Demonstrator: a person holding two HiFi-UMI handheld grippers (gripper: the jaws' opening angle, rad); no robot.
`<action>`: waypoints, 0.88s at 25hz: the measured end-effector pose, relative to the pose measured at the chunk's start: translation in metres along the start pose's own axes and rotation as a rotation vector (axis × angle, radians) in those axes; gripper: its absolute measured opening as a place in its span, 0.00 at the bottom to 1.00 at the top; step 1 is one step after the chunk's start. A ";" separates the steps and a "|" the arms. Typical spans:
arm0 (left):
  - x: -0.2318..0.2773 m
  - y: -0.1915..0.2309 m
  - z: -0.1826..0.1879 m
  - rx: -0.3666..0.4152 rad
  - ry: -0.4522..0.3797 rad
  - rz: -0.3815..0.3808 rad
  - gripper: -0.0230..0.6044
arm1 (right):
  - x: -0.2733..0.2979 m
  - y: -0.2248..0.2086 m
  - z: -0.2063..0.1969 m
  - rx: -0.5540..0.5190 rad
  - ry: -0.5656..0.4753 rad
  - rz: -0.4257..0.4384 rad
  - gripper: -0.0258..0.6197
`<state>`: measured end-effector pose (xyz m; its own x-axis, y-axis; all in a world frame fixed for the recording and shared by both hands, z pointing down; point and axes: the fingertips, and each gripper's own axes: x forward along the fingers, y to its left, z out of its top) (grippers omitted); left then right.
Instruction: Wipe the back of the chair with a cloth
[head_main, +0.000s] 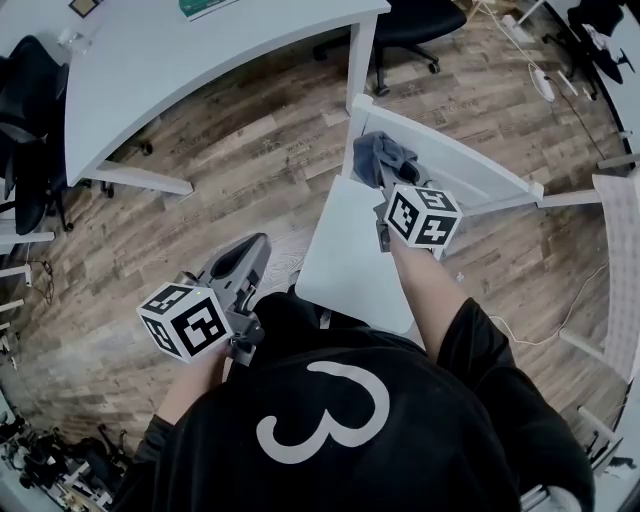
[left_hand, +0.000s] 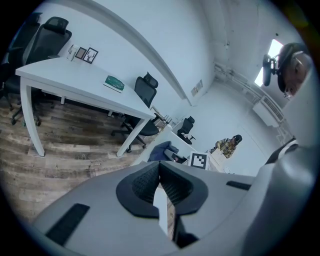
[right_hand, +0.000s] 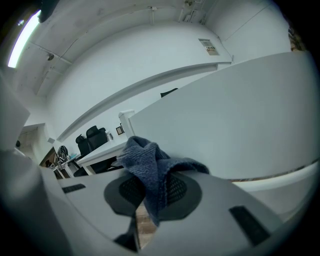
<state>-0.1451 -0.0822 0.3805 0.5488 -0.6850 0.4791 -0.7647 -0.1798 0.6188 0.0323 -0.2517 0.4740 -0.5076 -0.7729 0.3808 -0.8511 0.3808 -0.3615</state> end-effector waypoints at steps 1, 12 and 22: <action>0.002 -0.002 -0.001 0.002 0.003 -0.005 0.06 | -0.004 -0.004 0.000 -0.005 -0.002 -0.009 0.11; 0.028 -0.032 -0.017 0.037 0.055 -0.079 0.06 | -0.054 -0.057 -0.004 0.029 -0.034 -0.111 0.11; 0.061 -0.071 -0.033 0.077 0.111 -0.153 0.06 | -0.107 -0.115 -0.006 0.084 -0.066 -0.217 0.12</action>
<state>-0.0464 -0.0879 0.3859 0.6909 -0.5648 0.4513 -0.6909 -0.3320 0.6422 0.1837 -0.2099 0.4803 -0.3014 -0.8647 0.4018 -0.9237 0.1602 -0.3480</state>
